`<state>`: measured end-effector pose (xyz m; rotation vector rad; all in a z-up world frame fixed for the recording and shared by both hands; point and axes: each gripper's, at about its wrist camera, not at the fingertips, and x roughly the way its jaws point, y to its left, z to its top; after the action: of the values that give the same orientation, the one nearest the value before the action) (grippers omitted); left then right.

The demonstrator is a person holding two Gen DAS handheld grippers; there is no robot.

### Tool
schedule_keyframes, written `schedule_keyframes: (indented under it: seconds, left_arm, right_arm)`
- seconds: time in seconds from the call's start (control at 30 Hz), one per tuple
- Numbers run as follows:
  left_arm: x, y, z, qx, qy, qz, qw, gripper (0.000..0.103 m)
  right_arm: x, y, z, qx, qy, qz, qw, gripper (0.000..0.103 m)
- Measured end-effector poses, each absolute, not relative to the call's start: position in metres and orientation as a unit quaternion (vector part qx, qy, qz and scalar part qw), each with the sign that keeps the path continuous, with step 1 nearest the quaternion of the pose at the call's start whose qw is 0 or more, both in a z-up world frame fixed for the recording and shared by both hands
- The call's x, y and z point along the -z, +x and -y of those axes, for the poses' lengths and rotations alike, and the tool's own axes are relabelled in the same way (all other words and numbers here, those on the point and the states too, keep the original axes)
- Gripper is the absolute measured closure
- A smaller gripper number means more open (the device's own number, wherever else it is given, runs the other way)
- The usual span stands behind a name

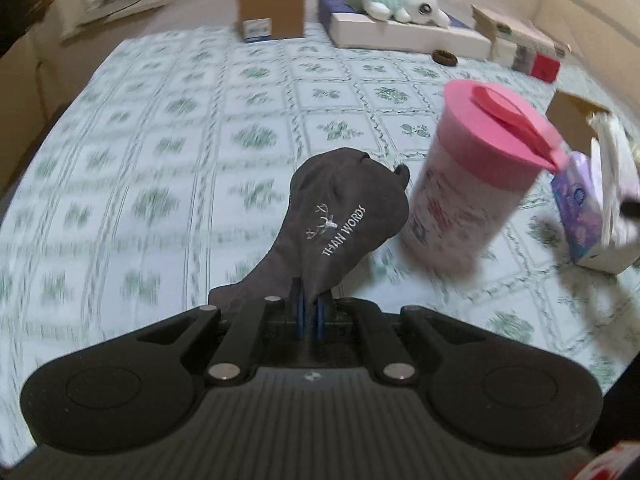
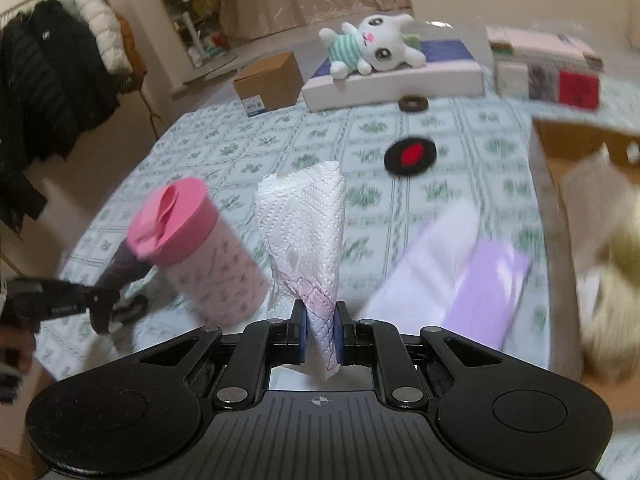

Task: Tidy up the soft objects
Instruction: 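Lift the paper towel and dark grey pouch off the table with both grippers, then carry the paper towel and dark grey pouch over the cardboard tray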

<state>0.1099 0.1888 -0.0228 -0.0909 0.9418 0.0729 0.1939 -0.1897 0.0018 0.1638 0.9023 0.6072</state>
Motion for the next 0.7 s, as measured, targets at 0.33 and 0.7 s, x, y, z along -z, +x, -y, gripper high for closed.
schedule_keyframes:
  seconds: [0.33, 0.7]
  left_arm:
    - [0.014, 0.046, -0.153, -0.038, -0.121, -0.421, 0.898, 0.098]
    - [0.016, 0.023, -0.102, 0.008, -0.151, -0.414, 0.897, 0.098]
  right_arm:
    - [0.006, 0.124, 0.222, -0.265, 0.112, -0.429, 0.856, 0.090]
    - [0.005, 0.089, 0.255, -0.227, 0.124, -0.424, 0.868, 0.090]
